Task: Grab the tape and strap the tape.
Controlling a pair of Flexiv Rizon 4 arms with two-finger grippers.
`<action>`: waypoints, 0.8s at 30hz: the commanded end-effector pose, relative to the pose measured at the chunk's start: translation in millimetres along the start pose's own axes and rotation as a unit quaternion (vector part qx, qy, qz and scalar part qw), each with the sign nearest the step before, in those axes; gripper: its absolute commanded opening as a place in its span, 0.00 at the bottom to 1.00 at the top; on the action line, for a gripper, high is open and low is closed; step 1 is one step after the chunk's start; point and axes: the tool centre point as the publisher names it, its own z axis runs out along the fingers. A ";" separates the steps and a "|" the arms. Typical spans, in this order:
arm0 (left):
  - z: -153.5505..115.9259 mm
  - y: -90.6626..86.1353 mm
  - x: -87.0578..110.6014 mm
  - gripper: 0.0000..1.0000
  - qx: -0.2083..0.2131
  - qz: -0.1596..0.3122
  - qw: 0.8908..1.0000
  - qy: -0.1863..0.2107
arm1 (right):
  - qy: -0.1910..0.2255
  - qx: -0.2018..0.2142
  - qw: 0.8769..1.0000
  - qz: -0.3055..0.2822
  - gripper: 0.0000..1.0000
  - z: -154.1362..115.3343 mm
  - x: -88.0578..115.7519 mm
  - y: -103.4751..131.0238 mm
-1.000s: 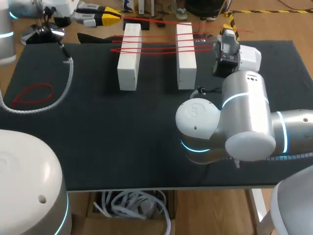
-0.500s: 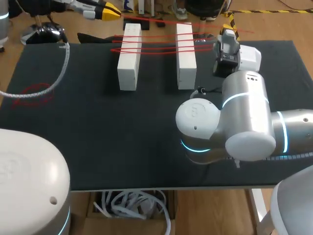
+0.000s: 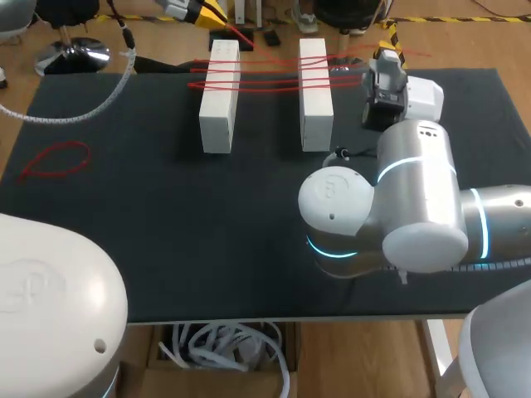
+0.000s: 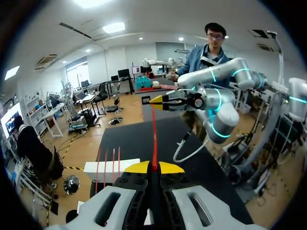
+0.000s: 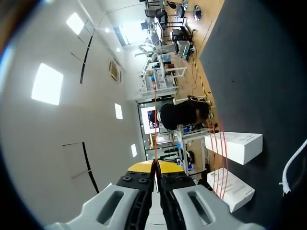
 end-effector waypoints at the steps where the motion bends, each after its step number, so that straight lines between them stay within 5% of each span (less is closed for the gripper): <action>1: -0.1 0.9 0.6 0.00 0.001 0.000 1.000 0.000 | -0.004 0.000 1.000 -0.001 0.00 0.1 3.2 1.0; 12: -0.1 0.9 0.6 0.00 0.001 0.000 1.000 0.000 | -0.004 0.000 1.000 -0.001 0.00 0.1 3.2 1.0; 24: 23.4 -29.9 -17.9 0.00 -0.052 0.021 0.997 0.048 | -0.004 0.000 1.000 -0.001 0.00 0.1 3.2 1.0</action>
